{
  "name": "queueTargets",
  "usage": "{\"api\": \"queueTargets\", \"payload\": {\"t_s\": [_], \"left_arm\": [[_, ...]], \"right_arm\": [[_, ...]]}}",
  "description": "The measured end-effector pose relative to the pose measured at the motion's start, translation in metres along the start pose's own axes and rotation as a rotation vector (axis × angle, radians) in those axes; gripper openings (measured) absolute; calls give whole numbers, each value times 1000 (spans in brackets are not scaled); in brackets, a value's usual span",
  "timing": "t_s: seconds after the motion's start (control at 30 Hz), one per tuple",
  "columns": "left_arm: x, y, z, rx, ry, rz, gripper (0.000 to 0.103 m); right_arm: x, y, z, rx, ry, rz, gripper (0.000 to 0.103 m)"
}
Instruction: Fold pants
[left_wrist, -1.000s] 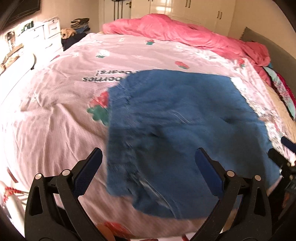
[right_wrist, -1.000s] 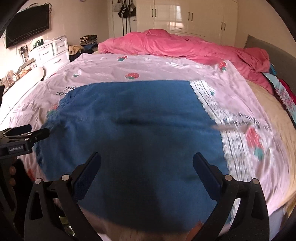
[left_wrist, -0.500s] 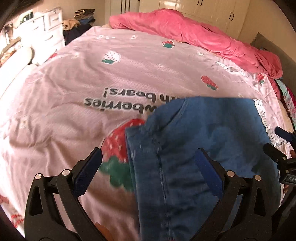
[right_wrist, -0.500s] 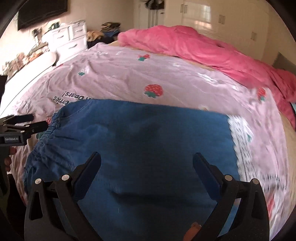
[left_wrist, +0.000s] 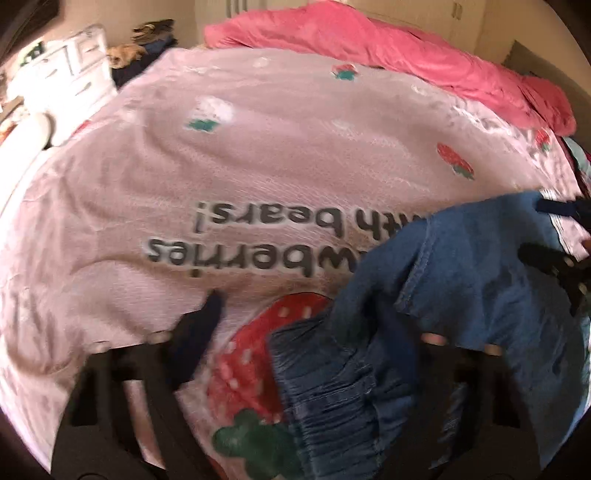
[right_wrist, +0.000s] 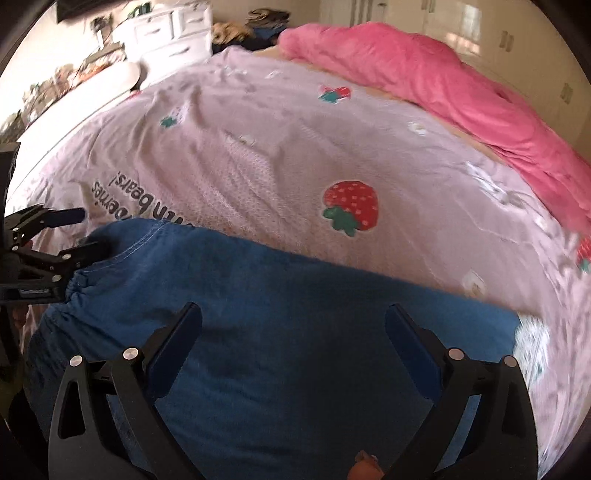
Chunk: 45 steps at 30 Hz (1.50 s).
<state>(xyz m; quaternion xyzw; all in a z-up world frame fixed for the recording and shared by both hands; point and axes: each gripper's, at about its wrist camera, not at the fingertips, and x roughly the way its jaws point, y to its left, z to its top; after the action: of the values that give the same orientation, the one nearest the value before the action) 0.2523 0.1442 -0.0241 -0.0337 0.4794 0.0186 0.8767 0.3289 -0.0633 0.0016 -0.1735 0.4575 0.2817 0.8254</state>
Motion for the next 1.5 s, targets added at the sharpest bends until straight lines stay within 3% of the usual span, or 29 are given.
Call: {"api": "queueTargets", "payload": {"t_s": [0.03, 0.07, 0.13, 0.37, 0.43, 0.47, 0.57, 0.63, 0.7, 0.8, 0.97, 1.23, 1.37, 1.5], "left_arm": [[2, -1, -1, 6, 5, -21, 45], [4, -4, -3, 20, 8, -46, 38], [-1, -10, -5, 75, -27, -21, 31], [-33, -10, -11, 87, -126, -87, 27], [-43, -11, -14, 92, -153, -108, 27], [-46, -13, -14, 95, -162, -114, 27], [-54, -18, -15, 107, -179, -134, 27], [-54, -22, -15, 119, -180, -133, 27], [-54, -23, -15, 121, -181, -127, 27], [-58, -19, -17, 106, -188, -131, 27], [-67, -14, -25, 78, -205, -152, 27], [-108, -32, -49, 102, -284, -187, 28], [-134, -34, -86, 72, -318, -236, 28], [-145, -35, -129, 40, -290, -265, 28]], "right_arm": [[5, 1, 3, -16, 12, -9, 99], [10, 2, 7, -35, 17, -19, 99], [18, 5, 14, -70, 30, -12, 99], [32, 28, 31, -305, 8, -40, 98], [39, 33, 32, -367, 24, -38, 90], [44, 36, 33, -394, 35, -34, 79], [51, 42, 29, -427, 47, 3, 66], [51, 44, 27, -418, 41, 54, 44], [47, 50, 21, -422, 19, 95, 16], [29, 54, 10, -393, -42, 70, 7], [-21, 49, -16, -296, -156, 66, 6], [-100, 48, -68, -153, -253, 86, 5], [-128, 63, -111, -109, -279, 123, 5], [-145, 81, -156, -66, -287, 199, 5]]}}
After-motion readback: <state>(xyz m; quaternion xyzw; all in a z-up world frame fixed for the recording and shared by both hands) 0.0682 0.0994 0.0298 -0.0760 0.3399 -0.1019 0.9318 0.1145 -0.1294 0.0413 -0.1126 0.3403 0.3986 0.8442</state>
